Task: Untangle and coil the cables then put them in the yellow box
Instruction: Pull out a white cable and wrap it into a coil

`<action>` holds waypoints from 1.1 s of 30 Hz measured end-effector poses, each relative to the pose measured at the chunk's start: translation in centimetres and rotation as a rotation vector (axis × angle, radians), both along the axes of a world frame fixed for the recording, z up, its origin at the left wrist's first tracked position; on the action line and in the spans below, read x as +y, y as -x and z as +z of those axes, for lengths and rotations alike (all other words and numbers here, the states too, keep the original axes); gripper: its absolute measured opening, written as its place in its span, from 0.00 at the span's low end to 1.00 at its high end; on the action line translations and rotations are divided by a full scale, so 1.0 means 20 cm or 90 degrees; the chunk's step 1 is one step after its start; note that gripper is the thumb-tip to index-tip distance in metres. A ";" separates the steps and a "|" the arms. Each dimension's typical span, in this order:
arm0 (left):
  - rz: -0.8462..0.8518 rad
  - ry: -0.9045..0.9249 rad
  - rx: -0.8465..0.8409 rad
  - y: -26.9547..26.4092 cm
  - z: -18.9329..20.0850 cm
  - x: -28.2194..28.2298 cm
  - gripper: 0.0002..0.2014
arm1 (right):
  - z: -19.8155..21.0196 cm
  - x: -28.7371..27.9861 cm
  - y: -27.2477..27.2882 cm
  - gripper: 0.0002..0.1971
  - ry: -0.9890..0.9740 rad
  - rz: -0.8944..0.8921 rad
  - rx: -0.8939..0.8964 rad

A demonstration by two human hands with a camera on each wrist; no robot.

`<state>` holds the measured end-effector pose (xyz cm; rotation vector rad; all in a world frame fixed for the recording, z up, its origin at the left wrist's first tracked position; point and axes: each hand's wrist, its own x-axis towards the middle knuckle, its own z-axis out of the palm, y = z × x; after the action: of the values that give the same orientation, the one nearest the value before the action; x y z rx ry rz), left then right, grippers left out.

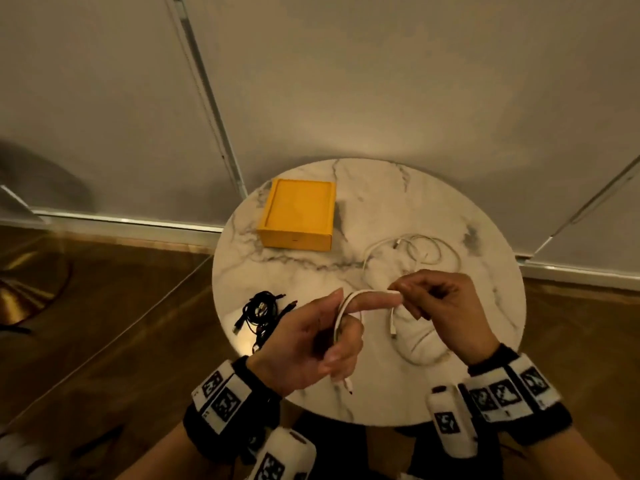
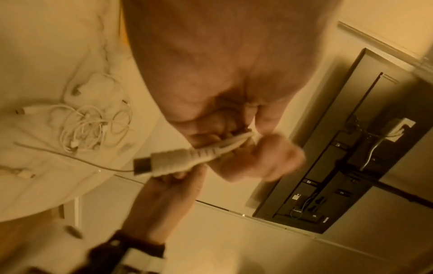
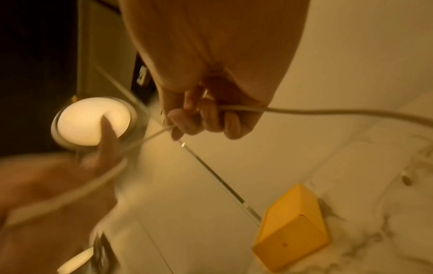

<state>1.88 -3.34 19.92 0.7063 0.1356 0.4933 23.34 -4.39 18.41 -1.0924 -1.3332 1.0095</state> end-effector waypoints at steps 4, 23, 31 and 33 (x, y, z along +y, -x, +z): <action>0.125 -0.039 0.007 -0.05 0.05 0.05 0.23 | -0.14 -0.12 0.19 0.25 0.068 0.068 -0.116; 0.608 -0.055 0.225 -0.01 -0.20 0.07 0.19 | -0.19 -0.27 0.30 0.12 0.045 0.150 -0.388; 0.410 -0.476 0.536 0.03 -0.28 0.04 0.13 | -0.07 -0.20 0.24 0.08 -0.031 0.155 -0.434; 0.198 -0.541 0.600 0.06 -0.28 0.01 0.15 | -0.06 -0.16 0.17 0.07 -0.035 0.120 -0.441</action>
<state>0.70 -3.08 14.35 1.7386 0.9701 0.4716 20.03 -7.59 17.28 -1.3560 -2.0342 0.7377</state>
